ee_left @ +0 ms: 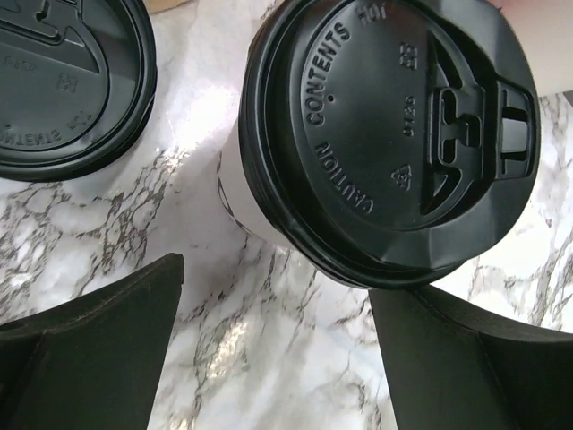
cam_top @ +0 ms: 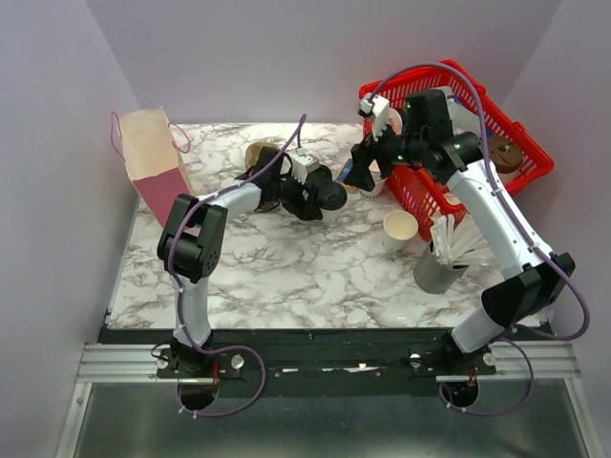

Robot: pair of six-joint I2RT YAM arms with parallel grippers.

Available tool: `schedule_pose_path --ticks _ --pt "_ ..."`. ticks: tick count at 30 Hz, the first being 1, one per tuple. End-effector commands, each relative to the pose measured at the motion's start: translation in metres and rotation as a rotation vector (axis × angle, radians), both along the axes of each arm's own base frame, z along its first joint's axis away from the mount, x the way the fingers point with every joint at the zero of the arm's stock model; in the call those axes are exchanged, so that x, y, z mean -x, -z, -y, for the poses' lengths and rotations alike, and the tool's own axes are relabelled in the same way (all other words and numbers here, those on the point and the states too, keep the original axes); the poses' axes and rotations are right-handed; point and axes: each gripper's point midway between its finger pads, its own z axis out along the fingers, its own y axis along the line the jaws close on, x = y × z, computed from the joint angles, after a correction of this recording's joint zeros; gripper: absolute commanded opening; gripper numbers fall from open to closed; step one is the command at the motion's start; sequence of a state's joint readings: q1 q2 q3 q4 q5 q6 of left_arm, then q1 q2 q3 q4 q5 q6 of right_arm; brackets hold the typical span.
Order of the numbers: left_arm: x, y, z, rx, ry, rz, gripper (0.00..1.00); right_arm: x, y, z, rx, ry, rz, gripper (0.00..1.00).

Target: Pack the takeout coffee

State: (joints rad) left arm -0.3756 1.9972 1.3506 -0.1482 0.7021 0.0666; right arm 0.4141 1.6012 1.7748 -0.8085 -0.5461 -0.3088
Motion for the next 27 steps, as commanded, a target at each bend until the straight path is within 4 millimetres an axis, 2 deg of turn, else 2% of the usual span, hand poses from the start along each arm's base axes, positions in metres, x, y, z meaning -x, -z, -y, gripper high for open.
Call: schedule_pose_path --ticks 1,2,4,5,7,8,10,12,14,15,17,18,19,20,21,22,23,24,27 --pt "-0.004 0.002 0.004 0.013 -0.030 -0.015 0.90 -0.003 -0.001 0.012 0.018 0.032 0.024 1.00" --pt "-0.002 -0.006 0.002 0.015 -0.031 0.001 0.90 -0.004 0.001 0.012 0.020 0.030 0.023 1.00" --pt "0.007 -0.004 -0.008 -0.001 -0.044 -0.009 0.91 -0.006 0.004 0.013 0.030 0.026 0.028 1.00" --pt "0.010 -0.016 -0.013 0.001 -0.052 0.008 0.91 -0.007 0.005 0.013 0.036 0.028 0.030 1.00" --pt "0.021 -0.020 -0.027 -0.010 -0.073 -0.016 0.93 -0.011 0.008 0.015 0.054 0.029 0.045 1.00" --pt "0.024 -0.039 -0.032 -0.001 -0.080 0.015 0.93 -0.014 0.009 0.017 0.067 0.036 0.054 1.00" --pt "0.032 -0.050 -0.044 -0.023 -0.094 0.022 0.95 -0.018 0.012 0.018 0.092 0.032 0.071 1.00" --pt "0.028 -0.074 -0.060 -0.076 -0.139 0.072 0.96 -0.023 0.015 0.021 0.112 0.042 0.084 1.00" --pt "0.019 -0.082 -0.077 -0.149 -0.183 0.092 0.96 -0.027 0.015 0.020 0.120 0.039 0.094 1.00" --pt "0.010 -0.092 -0.088 -0.200 -0.225 0.101 0.96 -0.028 0.016 0.019 0.118 0.036 0.091 1.00" --pt "-0.004 -0.089 -0.103 -0.259 -0.263 0.088 0.96 -0.029 0.015 0.017 0.111 0.032 0.088 1.00" --pt "-0.016 -0.102 -0.116 -0.280 -0.299 0.092 0.95 -0.030 0.016 0.016 0.109 0.029 0.083 1.00" --pt "-0.023 -0.105 -0.121 -0.292 -0.301 0.095 0.94 -0.030 0.016 0.015 0.107 0.027 0.080 1.00" --pt "-0.032 -0.092 -0.126 -0.320 -0.296 0.062 0.93 -0.031 0.016 0.015 0.106 0.028 0.079 1.00" --pt "-0.045 -0.107 -0.138 -0.335 -0.323 0.074 0.92 -0.031 0.017 0.015 0.107 0.032 0.076 1.00" --pt "-0.053 -0.108 -0.146 -0.354 -0.345 0.065 0.90 -0.032 0.017 0.016 0.111 0.037 0.077 1.00" --pt "-0.063 -0.094 -0.152 -0.375 -0.371 0.022 0.90 -0.032 0.017 0.019 0.118 0.048 0.079 1.00" --pt "-0.074 -0.105 -0.158 -0.368 -0.405 0.034 0.90 -0.032 0.015 0.020 0.118 0.057 0.085 1.00" --pt "-0.092 -0.105 -0.166 -0.376 -0.495 0.058 0.87 -0.032 0.017 0.024 0.128 0.078 0.088 1.00"
